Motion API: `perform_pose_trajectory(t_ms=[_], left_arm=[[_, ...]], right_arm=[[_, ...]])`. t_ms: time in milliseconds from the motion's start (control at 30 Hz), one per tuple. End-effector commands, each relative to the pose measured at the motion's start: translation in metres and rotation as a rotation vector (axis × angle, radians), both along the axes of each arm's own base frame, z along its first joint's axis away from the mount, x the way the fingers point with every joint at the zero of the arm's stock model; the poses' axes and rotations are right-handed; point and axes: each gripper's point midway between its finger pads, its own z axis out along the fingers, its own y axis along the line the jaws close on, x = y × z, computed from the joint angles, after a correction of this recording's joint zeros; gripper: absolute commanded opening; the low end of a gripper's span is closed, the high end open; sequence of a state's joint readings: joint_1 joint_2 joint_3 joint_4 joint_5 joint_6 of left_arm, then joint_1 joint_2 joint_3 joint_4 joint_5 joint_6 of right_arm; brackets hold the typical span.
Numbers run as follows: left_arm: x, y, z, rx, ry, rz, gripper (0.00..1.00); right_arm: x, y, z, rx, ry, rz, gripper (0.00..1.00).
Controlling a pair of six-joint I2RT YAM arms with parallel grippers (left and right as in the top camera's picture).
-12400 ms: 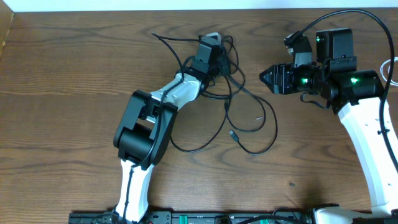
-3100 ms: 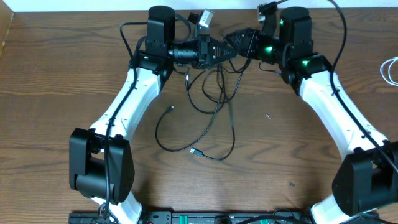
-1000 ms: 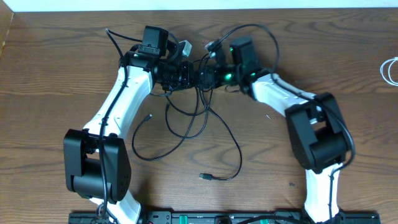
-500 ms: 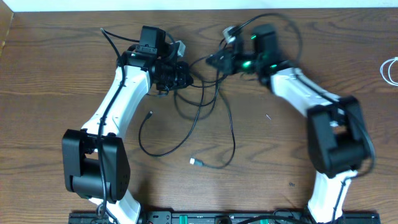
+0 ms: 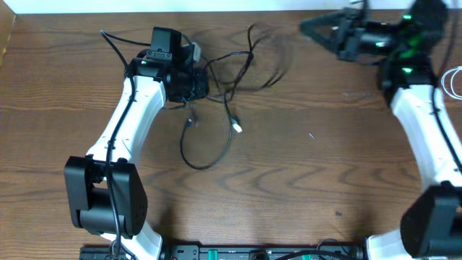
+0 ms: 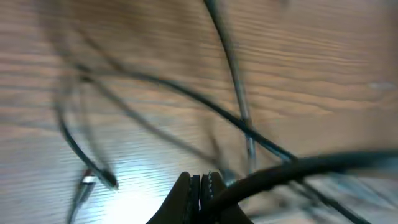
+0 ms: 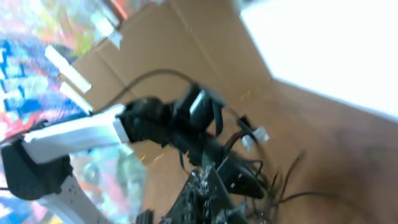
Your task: Untangle cables
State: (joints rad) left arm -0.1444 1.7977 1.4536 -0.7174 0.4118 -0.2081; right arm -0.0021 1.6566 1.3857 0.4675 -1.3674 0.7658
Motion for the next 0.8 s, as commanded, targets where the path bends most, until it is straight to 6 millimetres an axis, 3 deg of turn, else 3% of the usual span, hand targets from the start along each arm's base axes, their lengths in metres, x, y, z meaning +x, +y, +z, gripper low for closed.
perform_pose_trajectory(t_ms=[0, 200, 333, 467, 600, 767], left_arm=[[0.005, 0.017, -0.001, 0.066, -0.020, 0.027, 0.07], [0.009, 0.029, -0.004, 0.137, -0.035, 0.054, 0.07], [0.009, 0.027, -0.003, 0.128, -0.034, 0.050, 0.08], [0.008, 0.025, -0.003, 0.120, -0.030, 0.043, 0.08], [0.006, 0.023, -0.003, 0.112, -0.025, 0.039, 0.08], [0.006, 0.013, 0.000, 0.051, -0.026, 0.016, 0.08]], right_arm=[[-0.011, -0.018, 0.021, 0.020, 0.056, -0.012, 0.01], [-0.005, -0.043, 0.030, 0.039, 0.069, -0.072, 0.01], [0.002, -0.042, 0.012, 0.027, 0.123, -0.079, 0.01], [0.024, -0.026, -0.041, -0.028, 0.286, -0.185, 0.21], [0.042, -0.010, -0.106, -0.206, 0.415, -0.384, 0.41], [0.046, 0.014, -0.138, -0.327, 0.448, -0.471, 0.60]])
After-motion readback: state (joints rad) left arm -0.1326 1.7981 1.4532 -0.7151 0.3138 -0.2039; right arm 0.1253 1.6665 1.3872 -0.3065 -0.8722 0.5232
